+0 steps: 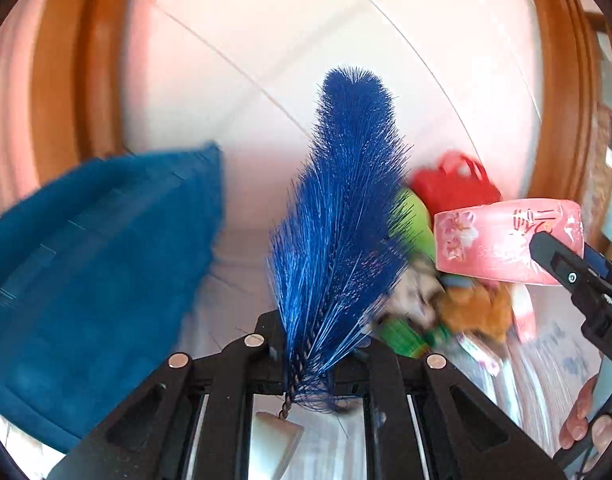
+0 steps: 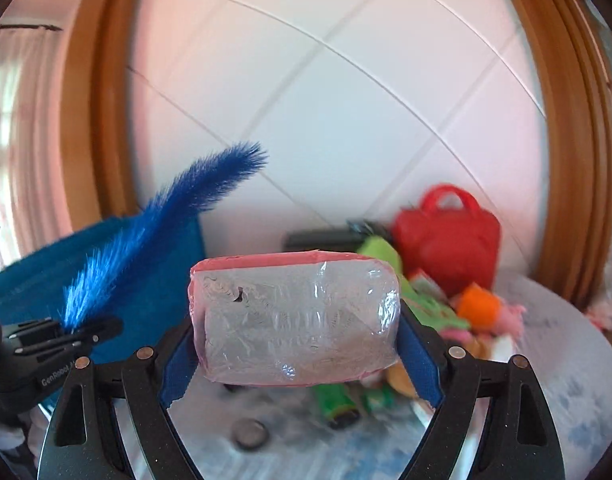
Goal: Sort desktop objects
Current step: 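Carry the duster and tissue pack into the blue crate and open both grippers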
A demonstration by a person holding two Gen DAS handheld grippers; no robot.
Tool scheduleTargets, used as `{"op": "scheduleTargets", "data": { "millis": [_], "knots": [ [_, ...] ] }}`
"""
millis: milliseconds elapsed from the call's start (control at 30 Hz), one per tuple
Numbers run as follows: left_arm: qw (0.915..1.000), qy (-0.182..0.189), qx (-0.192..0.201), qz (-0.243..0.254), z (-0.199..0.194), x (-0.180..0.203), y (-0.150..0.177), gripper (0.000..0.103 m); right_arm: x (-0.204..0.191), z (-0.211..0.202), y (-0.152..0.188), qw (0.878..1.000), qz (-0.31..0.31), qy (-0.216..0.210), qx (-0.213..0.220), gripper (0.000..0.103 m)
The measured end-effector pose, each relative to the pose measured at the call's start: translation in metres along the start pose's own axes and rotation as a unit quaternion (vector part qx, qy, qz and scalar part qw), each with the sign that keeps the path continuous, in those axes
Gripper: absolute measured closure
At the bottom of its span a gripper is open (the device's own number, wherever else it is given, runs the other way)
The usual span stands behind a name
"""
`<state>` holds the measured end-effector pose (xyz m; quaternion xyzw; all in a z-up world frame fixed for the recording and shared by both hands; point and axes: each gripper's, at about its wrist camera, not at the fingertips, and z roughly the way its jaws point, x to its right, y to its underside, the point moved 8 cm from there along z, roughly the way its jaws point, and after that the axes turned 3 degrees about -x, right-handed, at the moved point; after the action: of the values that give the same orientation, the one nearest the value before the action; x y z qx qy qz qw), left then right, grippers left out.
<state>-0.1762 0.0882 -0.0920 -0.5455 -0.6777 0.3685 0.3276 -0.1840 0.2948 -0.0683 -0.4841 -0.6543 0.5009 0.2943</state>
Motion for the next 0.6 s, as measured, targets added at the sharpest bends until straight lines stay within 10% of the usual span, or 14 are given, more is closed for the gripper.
{"op": "scheduleTargets", "data": {
  "millis": [267,600],
  "knots": [
    [0.995,-0.081,0.051,-0.029,-0.058,-0.138,-0.059,0.091,-0.154,0.004,-0.071,0.994,-0.034,-0.083,0.065,0.015],
    [0.9894,-0.135,-0.008,-0.052,-0.044,-0.293,-0.059,0.09,-0.337,0.06,-0.104,0.988,-0.057,-0.129,0.065,0.015]
  ]
}}
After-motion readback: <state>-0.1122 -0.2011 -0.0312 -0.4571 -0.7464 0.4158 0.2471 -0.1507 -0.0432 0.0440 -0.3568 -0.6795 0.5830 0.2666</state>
